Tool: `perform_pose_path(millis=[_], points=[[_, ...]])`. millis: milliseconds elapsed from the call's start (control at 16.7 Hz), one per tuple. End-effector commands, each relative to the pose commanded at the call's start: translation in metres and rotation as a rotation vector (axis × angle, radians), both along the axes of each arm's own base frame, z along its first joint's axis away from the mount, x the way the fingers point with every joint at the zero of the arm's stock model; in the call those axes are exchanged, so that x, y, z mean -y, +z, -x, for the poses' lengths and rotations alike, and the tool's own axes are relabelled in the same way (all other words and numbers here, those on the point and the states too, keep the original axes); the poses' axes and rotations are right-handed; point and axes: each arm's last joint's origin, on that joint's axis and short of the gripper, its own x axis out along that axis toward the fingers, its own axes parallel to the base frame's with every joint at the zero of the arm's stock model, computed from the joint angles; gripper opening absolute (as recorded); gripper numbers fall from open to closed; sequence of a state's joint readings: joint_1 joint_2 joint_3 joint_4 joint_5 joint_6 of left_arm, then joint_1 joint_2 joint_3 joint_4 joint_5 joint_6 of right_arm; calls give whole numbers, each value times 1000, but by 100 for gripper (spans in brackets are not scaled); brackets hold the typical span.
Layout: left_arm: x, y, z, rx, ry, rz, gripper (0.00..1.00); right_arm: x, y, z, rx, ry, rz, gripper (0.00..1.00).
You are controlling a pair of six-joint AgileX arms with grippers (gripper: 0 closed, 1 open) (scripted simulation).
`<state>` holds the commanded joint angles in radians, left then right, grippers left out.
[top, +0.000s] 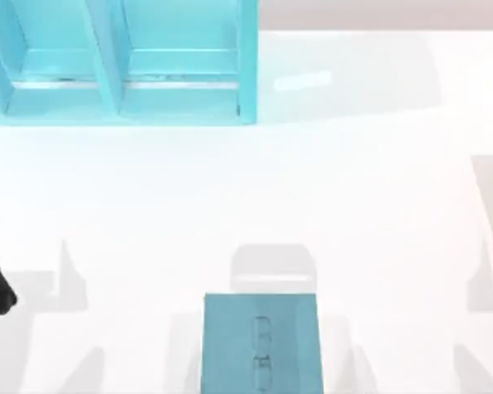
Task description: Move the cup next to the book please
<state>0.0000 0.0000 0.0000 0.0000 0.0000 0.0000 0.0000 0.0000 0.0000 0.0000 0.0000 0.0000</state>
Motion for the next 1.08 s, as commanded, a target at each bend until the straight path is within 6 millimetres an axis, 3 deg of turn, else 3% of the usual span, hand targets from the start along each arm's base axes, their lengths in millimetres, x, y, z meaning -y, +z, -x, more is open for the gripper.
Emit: perform_pose_path(millis=[240, 420, 900, 1080], points=[[0, 1, 0, -29, -1, -26, 100, 0, 0, 0, 0, 0, 0, 100], [-4, 7, -3, -146, 18, -141, 100, 0, 0, 0, 0, 0, 0, 100], [-29, 44, -15, -557, 13, -727, 100, 0, 0, 0, 0, 0, 0, 100], [-41, 61, -19, -679, -14, -874, 100, 0, 0, 0, 0, 0, 0, 100]])
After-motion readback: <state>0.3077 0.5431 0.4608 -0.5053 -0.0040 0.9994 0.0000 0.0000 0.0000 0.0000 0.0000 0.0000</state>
